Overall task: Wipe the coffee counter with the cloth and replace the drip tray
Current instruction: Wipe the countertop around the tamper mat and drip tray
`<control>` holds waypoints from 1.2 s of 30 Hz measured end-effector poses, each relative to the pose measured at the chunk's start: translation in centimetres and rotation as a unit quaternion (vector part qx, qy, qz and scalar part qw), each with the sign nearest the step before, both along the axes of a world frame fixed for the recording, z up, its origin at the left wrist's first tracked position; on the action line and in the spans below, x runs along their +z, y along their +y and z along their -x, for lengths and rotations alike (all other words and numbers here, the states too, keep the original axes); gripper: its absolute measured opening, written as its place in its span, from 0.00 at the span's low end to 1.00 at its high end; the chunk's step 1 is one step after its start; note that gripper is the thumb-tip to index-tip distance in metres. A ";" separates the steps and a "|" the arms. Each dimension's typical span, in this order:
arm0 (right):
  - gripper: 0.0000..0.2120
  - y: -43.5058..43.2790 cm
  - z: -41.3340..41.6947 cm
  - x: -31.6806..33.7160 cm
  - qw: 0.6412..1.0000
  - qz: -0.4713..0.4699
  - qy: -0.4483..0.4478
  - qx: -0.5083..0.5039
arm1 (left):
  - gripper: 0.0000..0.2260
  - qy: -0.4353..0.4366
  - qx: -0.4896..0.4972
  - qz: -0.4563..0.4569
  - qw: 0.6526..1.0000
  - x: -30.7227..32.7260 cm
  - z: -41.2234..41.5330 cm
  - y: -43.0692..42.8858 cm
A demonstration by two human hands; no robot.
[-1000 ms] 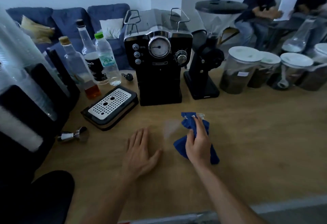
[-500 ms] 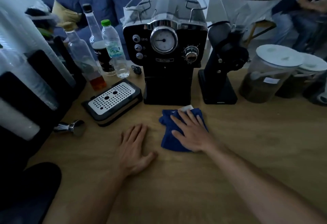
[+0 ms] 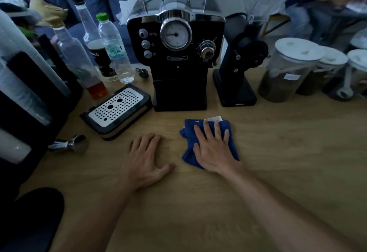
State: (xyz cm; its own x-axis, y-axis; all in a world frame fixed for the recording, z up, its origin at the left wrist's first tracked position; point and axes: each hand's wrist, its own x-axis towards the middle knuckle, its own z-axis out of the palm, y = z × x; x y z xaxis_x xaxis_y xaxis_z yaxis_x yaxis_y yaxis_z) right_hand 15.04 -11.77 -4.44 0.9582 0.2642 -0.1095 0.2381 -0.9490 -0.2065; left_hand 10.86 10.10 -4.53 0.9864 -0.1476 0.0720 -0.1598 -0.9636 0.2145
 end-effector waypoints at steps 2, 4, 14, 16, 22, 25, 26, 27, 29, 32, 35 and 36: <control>0.27 1.5 -1.1 0.2 0.998 -0.014 -0.004 -0.062 | 0.44 0.010 -0.011 -0.003 1.000 -0.4 0.0 0.4; 0.28 2.9 -2.4 0.2 0.997 -0.018 -0.016 -0.077 | 0.44 0.021 -0.010 0.016 1.000 -0.7 -0.4 0.7; 0.32 -0.8 1.0 -0.2 0.999 0.046 -0.002 0.003 | 0.48 0.067 -0.055 0.008 0.996 -0.8 -0.3 1.0; 0.31 0.3 -0.6 -0.1 0.998 0.032 0.012 -0.059 | 0.48 0.072 -0.059 -0.001 0.996 -0.6 -0.5 1.0; 0.40 2.1 -1.8 0.0 0.999 0.041 0.000 -0.029 | 0.50 0.080 -0.059 -0.003 0.995 -0.4 -1.1 1.0; 0.37 0.0 0.6 0.2 0.997 0.053 0.008 0.054 | 0.50 0.088 -0.055 -0.008 0.995 -0.5 -0.6 1.2; 0.36 -0.8 0.8 0.2 0.997 0.057 0.008 0.052 | 0.50 0.089 -0.055 -0.008 0.994 -0.4 -0.5 1.2; 0.35 -1.3 0.7 0.2 0.998 0.058 0.007 0.039 | 0.50 0.089 -0.055 -0.011 0.994 -0.3 -0.5 1.1; 0.32 -1.2 -0.1 0.1 0.999 0.048 0.015 -0.011 | 0.50 0.085 -0.053 -0.014 0.995 -0.2 -0.4 1.0; 0.31 0.9 -2.4 0.0 0.995 0.022 0.020 -0.091 | 0.51 0.081 -0.051 -0.010 0.995 -0.3 -0.6 0.9; 0.30 1.9 -2.6 0.1 0.998 0.030 0.010 -0.049 | 0.52 0.073 -0.050 -0.007 0.996 -0.4 -0.9 1.1; 0.29 1.6 -1.9 0.1 0.999 0.030 0.012 -0.012 | 0.52 0.073 -0.051 -0.010 0.996 -0.4 -0.9 1.2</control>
